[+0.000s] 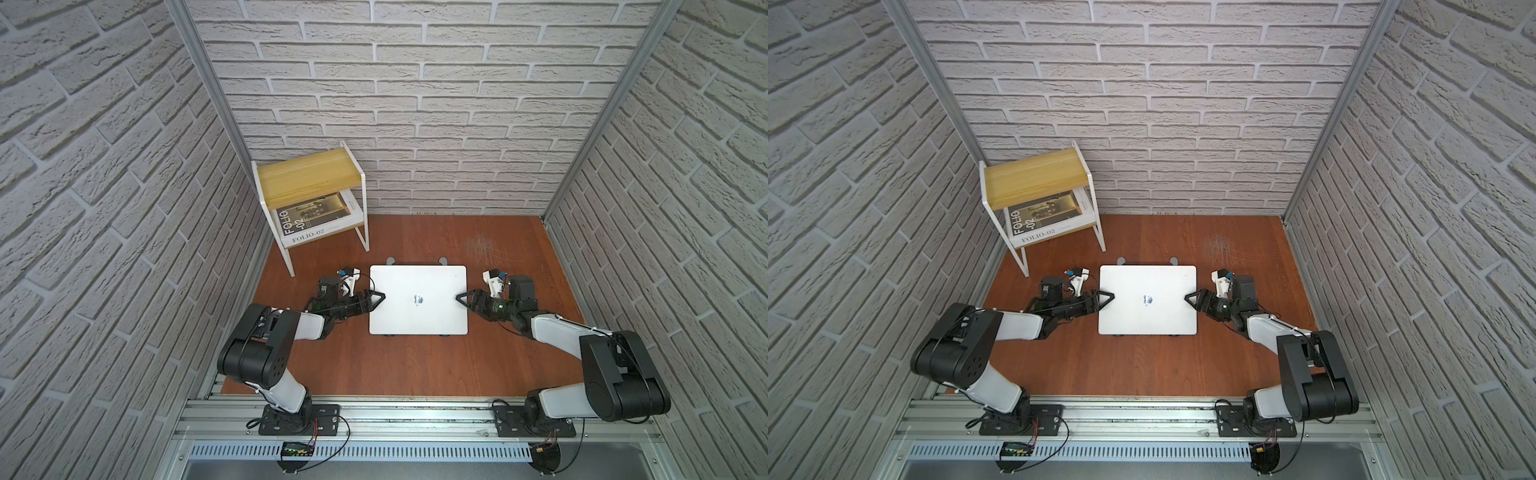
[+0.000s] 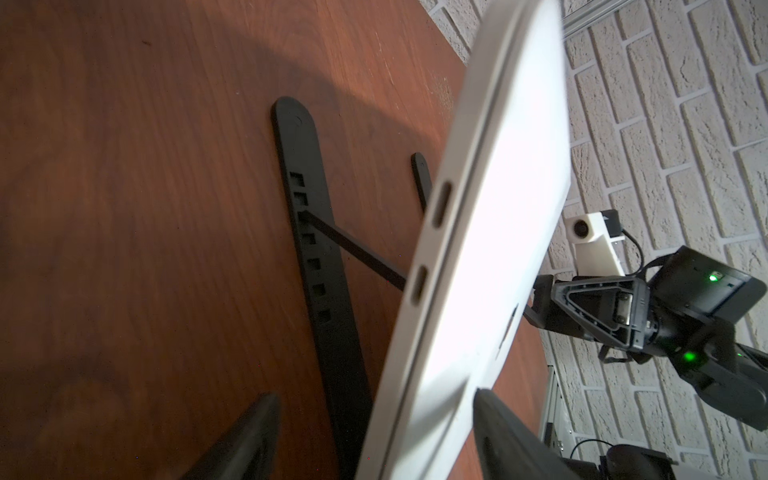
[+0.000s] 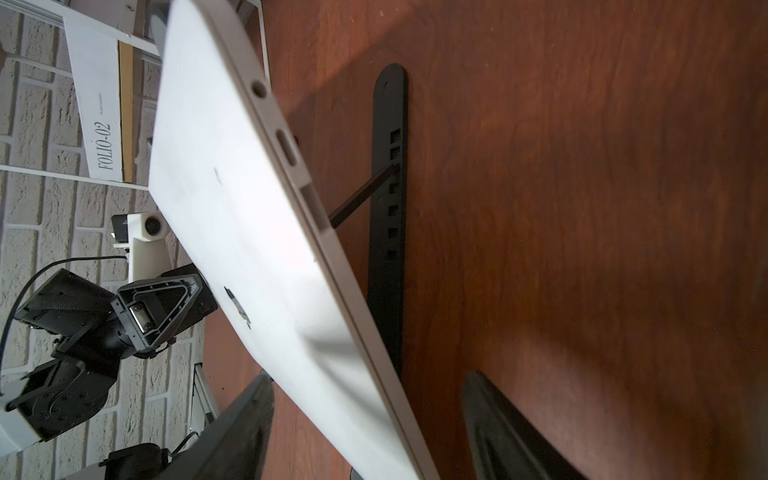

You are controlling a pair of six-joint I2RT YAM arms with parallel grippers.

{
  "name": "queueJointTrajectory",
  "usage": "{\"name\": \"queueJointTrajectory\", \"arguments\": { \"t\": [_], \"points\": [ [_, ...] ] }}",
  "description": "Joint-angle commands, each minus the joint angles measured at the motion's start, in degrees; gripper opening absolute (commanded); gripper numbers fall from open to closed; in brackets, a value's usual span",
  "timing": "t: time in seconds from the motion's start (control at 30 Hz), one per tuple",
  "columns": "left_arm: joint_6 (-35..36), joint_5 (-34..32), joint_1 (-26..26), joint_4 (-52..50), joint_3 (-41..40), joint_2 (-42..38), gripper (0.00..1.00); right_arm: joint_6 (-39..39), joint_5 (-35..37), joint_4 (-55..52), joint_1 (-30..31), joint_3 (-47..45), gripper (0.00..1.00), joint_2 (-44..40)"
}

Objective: Close the laptop lid and set it aside
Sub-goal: Pick up the laptop from the computer stand.

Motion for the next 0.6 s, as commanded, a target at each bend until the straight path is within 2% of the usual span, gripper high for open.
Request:
{"name": "queueJointTrajectory", "arguments": {
  "t": [0.0,0.23,0.33,0.57],
  "points": [
    [1.0,-0.43,-0.83,2.03,1.35,1.14,0.73,0.84,-1.73,4.18,0.95,-0.17,0.72,0.88],
    [0.94,-0.95,-1.51,1.88,2.0,2.12,0.67,1.09,-1.93,4.57,1.5,-0.17,0.66,0.97],
    [1.13,-1.26,-1.46,0.63,2.17,1.31,0.65,1.4,-2.24,5.16,1.59,-0.23,0.59,0.83],
    [0.72,-1.18,-1.48,0.28,2.75,2.55,0.53,2.56,-2.9,6.71,1.94,-0.17,0.55,1.3]
  ]
}}
